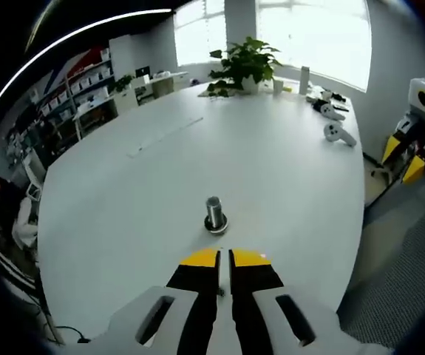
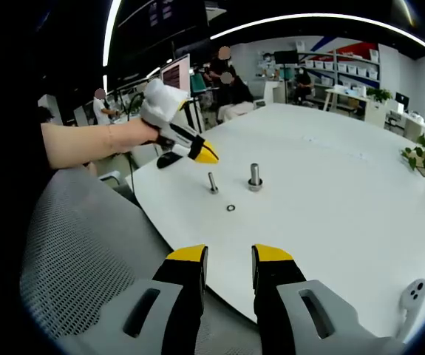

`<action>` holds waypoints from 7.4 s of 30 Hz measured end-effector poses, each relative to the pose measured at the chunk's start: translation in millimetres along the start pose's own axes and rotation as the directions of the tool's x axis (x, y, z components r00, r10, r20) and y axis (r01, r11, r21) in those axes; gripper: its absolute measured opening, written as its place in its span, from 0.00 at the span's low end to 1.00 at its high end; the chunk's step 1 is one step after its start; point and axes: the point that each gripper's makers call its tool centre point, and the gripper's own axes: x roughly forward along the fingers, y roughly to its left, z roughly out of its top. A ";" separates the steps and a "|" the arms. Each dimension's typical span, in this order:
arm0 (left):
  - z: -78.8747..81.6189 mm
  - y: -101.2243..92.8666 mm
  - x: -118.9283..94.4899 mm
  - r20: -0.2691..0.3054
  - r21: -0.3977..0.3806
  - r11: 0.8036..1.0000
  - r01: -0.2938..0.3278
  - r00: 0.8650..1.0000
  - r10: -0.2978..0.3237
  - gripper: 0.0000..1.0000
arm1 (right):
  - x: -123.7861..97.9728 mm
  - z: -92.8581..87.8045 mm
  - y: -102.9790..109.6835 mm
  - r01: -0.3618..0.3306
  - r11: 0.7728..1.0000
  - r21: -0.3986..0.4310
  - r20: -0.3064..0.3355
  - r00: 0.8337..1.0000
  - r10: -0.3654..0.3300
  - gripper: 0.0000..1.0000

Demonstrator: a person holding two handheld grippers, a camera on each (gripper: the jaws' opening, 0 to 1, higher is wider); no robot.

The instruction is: Place the washer onto the threaded stud by aligning its center hole with the stud, sliding it down to the base, and recovering from edge contact or off-axis alignment until the washer reaches the visible bottom stop.

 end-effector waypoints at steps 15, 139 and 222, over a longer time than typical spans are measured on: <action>-23.6 -35.6 39.5 -0.162 0.067 0.988 0.139 0.979 -0.127 0.02 | -0.3 0.9 -0.4 -0.002 1.000 0.003 0.006 1.000 0.002 0.26; -50.1 20.6 1.9 -0.311 0.018 0.999 0.035 0.950 -0.028 0.00 | 2.8 -9.2 -5.1 -0.009 1.000 0.016 -0.022 1.000 0.009 0.26; -40.8 -35.1 -189.2 0.382 -0.407 0.909 -0.089 0.888 0.258 0.11 | 1.7 -22.7 -9.0 -0.019 1.000 0.004 -0.048 0.999 0.019 0.26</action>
